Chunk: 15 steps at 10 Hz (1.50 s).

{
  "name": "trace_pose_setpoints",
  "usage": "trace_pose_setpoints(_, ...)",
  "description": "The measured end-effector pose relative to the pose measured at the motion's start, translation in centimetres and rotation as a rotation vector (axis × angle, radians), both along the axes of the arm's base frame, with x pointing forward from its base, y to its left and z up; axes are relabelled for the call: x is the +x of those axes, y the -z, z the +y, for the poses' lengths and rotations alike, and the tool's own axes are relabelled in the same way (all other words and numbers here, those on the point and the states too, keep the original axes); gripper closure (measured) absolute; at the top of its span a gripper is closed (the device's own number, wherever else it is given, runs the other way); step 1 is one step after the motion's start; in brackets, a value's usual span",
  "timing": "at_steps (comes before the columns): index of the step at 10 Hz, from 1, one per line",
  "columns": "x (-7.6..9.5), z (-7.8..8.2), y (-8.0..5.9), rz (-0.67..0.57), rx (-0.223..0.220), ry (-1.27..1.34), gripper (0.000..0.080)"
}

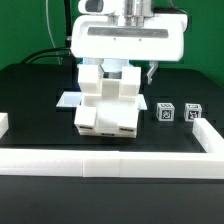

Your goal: Assemble chair

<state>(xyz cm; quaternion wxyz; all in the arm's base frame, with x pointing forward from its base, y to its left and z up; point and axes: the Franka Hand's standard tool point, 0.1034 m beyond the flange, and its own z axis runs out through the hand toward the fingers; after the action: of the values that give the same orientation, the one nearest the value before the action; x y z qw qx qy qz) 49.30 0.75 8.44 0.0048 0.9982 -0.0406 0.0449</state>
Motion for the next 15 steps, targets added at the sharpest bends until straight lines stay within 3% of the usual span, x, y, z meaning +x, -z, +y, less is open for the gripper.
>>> trace_pose_setpoints(6,0.4,-0.5,0.1,-0.007,-0.009,-0.021,0.015)
trace_pose_setpoints(10,3.8,-0.9,0.4,-0.044,-0.039,-0.035,0.015)
trace_pose_setpoints(13,7.1,-0.8,-0.2,-0.083,-0.055,-0.063,0.015)
trace_pose_setpoints(15,7.1,-0.2,-0.4,-0.085,-0.047,-0.04,0.015)
